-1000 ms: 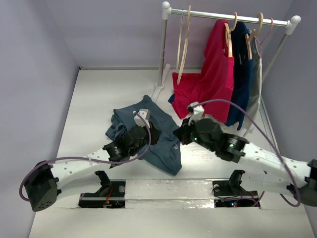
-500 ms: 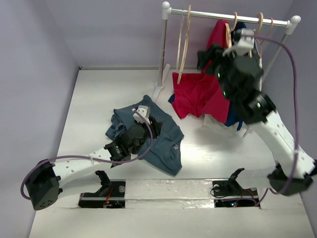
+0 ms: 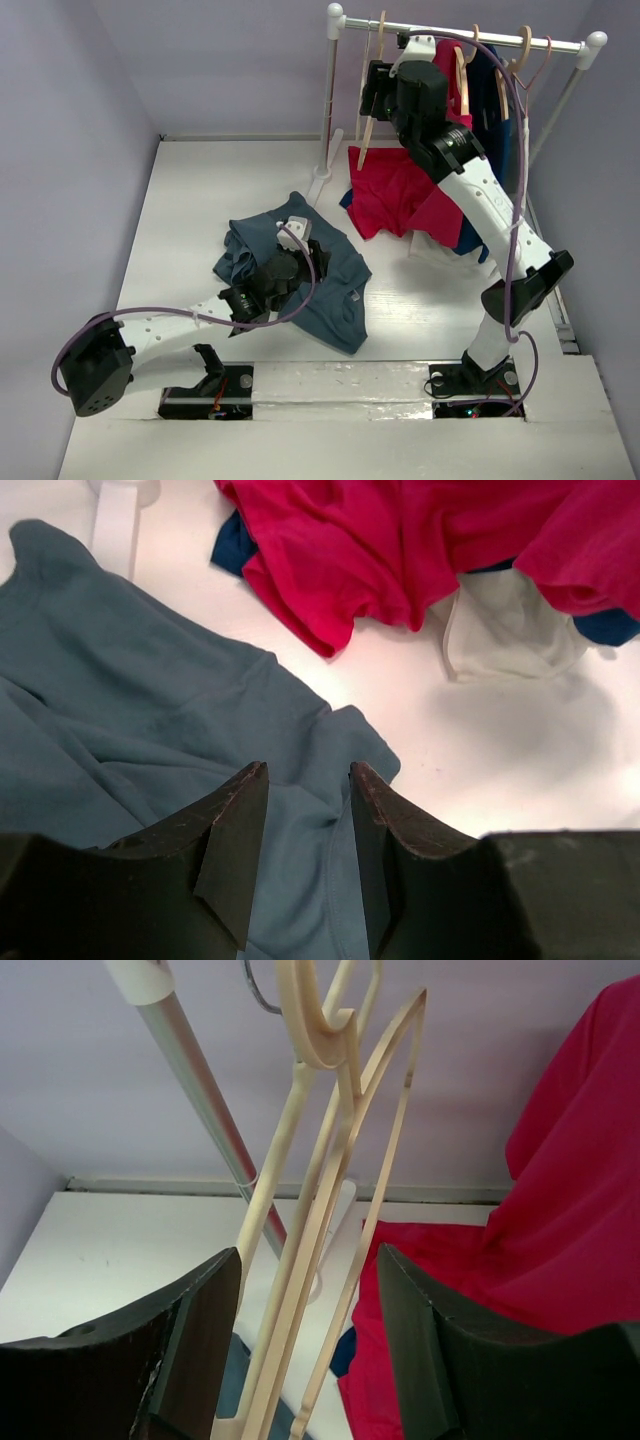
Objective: Place the t-shirt on the hanger
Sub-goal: Pick up the hanger from the clothesline.
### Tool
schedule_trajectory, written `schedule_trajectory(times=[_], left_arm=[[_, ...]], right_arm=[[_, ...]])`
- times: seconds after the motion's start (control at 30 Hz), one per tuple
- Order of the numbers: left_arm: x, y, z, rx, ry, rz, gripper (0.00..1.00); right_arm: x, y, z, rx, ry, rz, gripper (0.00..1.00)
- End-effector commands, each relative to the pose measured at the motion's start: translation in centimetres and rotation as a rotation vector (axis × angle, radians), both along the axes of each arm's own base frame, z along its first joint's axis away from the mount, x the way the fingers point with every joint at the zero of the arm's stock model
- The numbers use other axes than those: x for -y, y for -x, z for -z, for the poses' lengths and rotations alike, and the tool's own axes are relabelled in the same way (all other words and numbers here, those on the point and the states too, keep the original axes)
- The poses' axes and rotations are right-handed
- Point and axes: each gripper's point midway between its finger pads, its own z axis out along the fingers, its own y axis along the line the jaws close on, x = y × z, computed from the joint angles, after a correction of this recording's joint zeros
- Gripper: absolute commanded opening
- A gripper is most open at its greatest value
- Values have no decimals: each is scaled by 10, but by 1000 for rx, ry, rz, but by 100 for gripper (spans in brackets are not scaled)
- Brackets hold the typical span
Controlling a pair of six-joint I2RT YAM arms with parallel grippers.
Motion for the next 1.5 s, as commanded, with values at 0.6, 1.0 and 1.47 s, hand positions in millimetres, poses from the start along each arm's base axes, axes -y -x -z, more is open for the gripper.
schedule_trajectory(times=[0.6, 1.0, 1.47], left_arm=[[12, -5, -14, 19, 33, 20, 33], [8, -5, -16, 26, 36, 7, 33], [8, -4, -18, 28, 38, 8, 33]], right_arm=[[13, -23, 15, -39, 3, 6, 53], [23, -29, 37, -86, 74, 46, 42], [25, -25, 4, 8, 57, 30, 0]])
